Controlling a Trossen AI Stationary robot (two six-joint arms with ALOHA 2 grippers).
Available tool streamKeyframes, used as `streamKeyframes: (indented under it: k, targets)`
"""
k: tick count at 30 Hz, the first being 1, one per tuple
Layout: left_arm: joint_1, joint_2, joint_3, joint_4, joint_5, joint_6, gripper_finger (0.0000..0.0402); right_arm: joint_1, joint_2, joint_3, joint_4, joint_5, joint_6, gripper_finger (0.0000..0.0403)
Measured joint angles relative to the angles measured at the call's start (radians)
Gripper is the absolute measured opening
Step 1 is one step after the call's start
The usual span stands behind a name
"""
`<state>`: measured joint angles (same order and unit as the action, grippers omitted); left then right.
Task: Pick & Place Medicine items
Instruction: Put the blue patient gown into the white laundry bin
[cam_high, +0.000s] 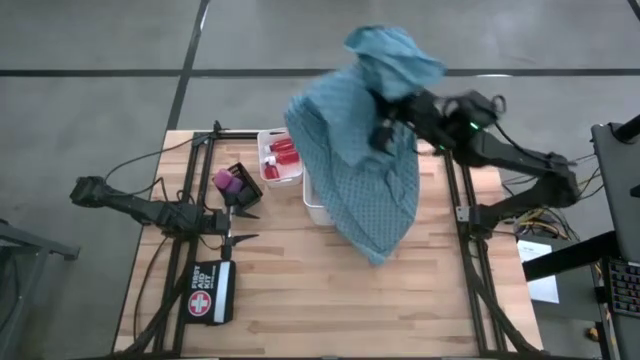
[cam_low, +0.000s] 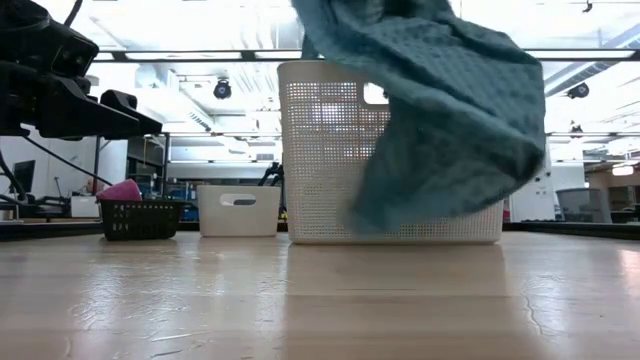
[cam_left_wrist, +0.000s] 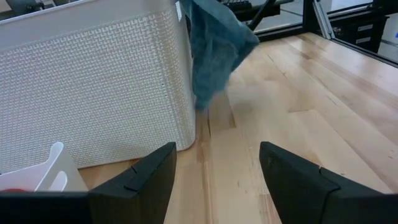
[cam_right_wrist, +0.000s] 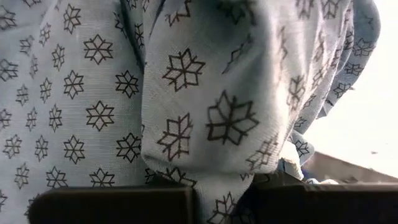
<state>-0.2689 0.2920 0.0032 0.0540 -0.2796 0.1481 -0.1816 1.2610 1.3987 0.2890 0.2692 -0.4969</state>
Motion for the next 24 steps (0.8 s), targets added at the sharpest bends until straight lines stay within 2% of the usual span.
streamKeyframes:
  k: [3, 8, 17, 24]
  targets:
    - [0.000, 0.000, 0.000, 0.000, 0.000, 0.000, 0.0236, -0.045, 0.090, 0.116, -0.075, 0.003, -0.015, 0.0028]
    - [0.000, 0.000, 0.000, 0.000, 0.000, 0.000, 0.0236, -0.091, 0.197, 0.297, -0.096, -0.001, -0.054, 0.0028]
    - [0.000, 0.000, 0.000, 0.000, 0.000, 0.000, 0.0236, -0.107, 0.334, 0.566, -0.230, 0.012, -0.198, 0.0028]
    - [0.000, 0.000, 0.000, 0.000, 0.000, 0.000, 0.0236, -0.125, 0.417, 0.722, -0.530, 0.049, -0.081, 0.0028]
